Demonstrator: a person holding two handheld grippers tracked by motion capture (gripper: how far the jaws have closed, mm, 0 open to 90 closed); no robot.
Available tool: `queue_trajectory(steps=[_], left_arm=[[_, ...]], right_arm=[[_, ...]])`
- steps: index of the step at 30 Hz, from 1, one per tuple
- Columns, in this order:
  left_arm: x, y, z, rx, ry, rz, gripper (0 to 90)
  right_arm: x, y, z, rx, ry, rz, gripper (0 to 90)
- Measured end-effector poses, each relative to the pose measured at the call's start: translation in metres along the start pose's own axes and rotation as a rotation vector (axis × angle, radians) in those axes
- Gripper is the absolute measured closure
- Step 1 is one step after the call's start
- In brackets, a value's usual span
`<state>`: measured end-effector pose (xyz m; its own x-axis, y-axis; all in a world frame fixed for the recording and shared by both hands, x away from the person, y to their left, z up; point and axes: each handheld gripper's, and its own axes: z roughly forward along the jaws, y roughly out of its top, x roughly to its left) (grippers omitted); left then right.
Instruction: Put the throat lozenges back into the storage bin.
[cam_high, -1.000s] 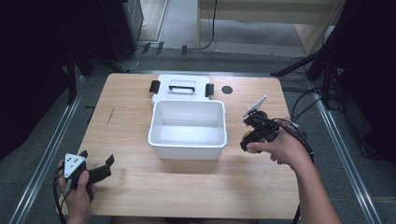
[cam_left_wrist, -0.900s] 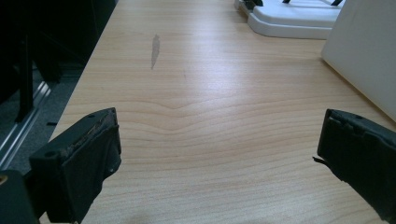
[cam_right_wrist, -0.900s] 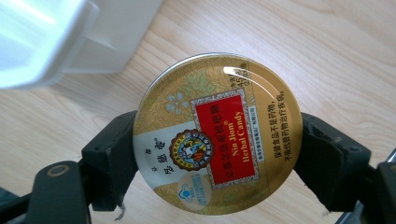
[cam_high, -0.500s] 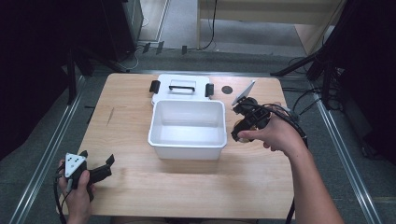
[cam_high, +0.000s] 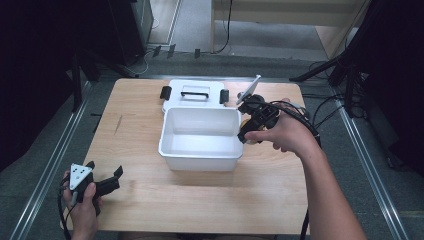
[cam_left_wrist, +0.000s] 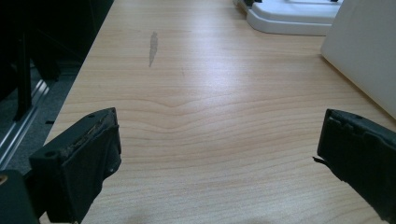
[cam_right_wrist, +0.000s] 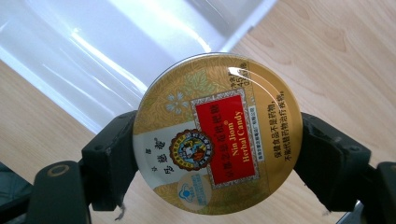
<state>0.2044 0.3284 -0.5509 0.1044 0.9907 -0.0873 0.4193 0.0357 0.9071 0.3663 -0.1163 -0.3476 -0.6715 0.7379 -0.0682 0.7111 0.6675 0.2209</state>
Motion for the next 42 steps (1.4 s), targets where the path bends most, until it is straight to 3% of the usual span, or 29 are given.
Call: queue_trajectory(steps=[15,25,36,42], left_arm=[[0.002,0.0,0.0,0.002,-0.006,-0.014,0.0],[0.002,0.0,0.0,0.002,-0.006,-0.016,0.0],[0.003,0.0,0.0,0.005,-0.007,-0.021,0.0],[0.003,0.0,0.001,0.004,-0.008,-0.023,0.0]], right_arm=[[0.018,0.019,0.002,-0.044,-0.021,-0.149,21.0],[0.029,0.026,0.009,-0.071,0.001,-0.248,21.0],[0.04,0.027,0.025,-0.068,0.035,-0.453,21.0],[0.041,0.029,0.034,-0.055,0.022,-0.477,21.0]])
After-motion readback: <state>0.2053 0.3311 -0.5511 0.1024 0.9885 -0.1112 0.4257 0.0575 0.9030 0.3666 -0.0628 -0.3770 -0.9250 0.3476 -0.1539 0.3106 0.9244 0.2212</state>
